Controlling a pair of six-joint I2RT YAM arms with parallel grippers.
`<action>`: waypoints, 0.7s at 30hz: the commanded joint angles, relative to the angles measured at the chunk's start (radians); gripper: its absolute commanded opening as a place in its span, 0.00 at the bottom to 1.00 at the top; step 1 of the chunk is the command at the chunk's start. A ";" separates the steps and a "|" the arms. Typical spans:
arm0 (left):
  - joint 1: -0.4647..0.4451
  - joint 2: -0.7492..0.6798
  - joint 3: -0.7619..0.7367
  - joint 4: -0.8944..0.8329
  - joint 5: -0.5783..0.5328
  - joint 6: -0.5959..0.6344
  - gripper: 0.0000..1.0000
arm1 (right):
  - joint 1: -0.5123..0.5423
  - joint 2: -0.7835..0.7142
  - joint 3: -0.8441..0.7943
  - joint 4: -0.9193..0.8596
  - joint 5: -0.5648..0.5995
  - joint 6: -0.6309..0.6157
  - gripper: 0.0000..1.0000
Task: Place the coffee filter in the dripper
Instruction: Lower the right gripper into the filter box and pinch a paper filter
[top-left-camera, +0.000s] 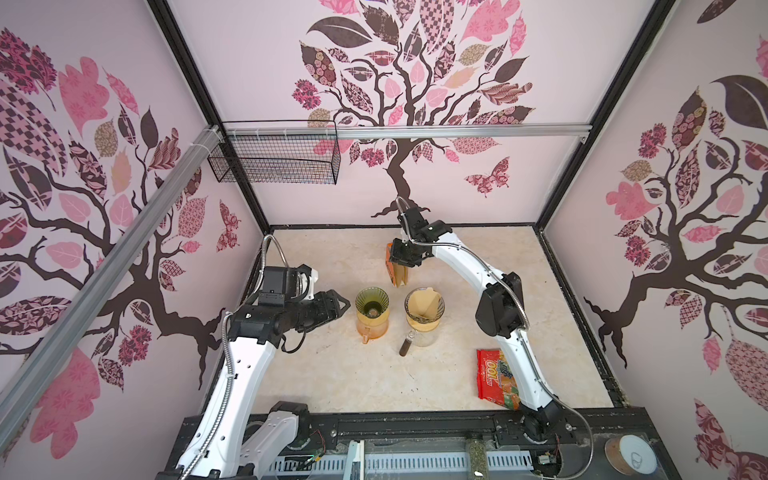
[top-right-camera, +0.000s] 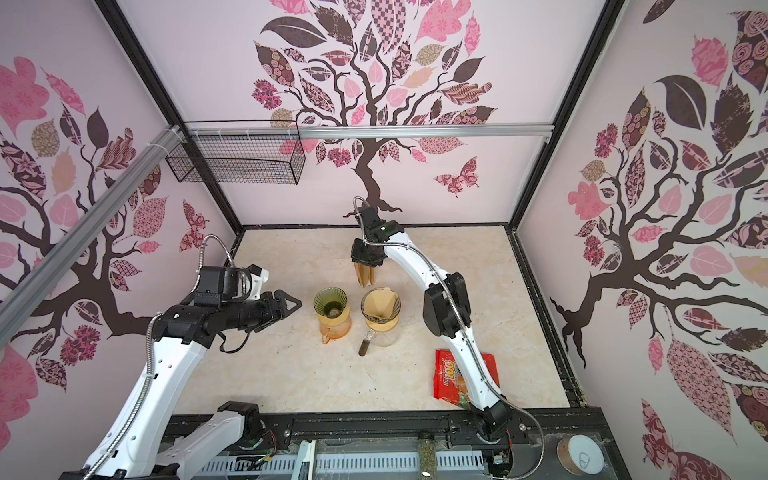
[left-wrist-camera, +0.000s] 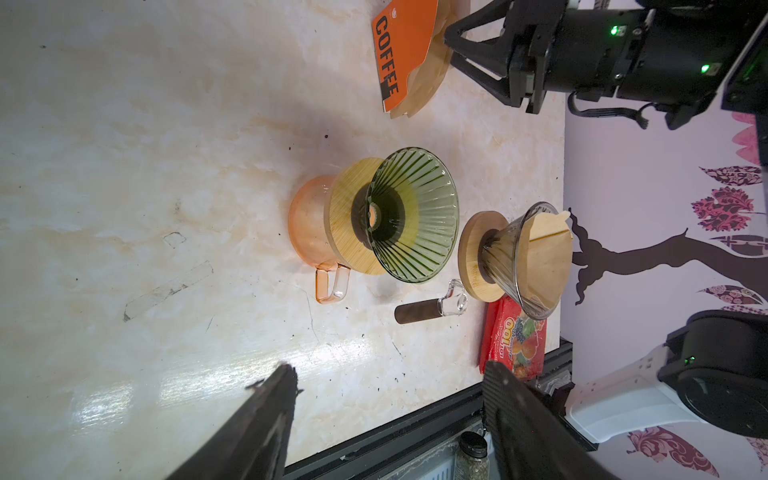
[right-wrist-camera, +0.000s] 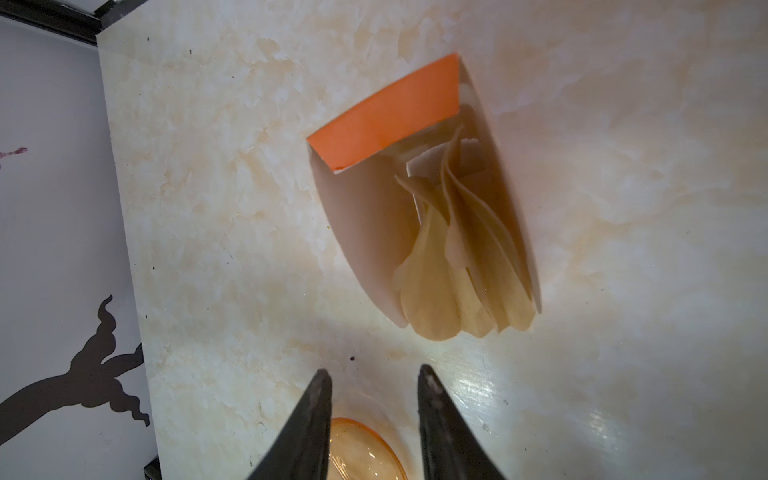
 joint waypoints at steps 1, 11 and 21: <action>0.004 -0.006 -0.022 0.022 0.016 0.003 0.74 | -0.004 0.034 0.052 0.031 0.012 0.037 0.36; 0.003 -0.008 -0.034 0.023 0.014 -0.001 0.73 | -0.032 0.038 0.048 0.074 0.030 0.085 0.29; 0.004 -0.004 -0.041 0.030 0.017 -0.008 0.74 | -0.042 0.098 0.053 0.093 0.004 0.111 0.27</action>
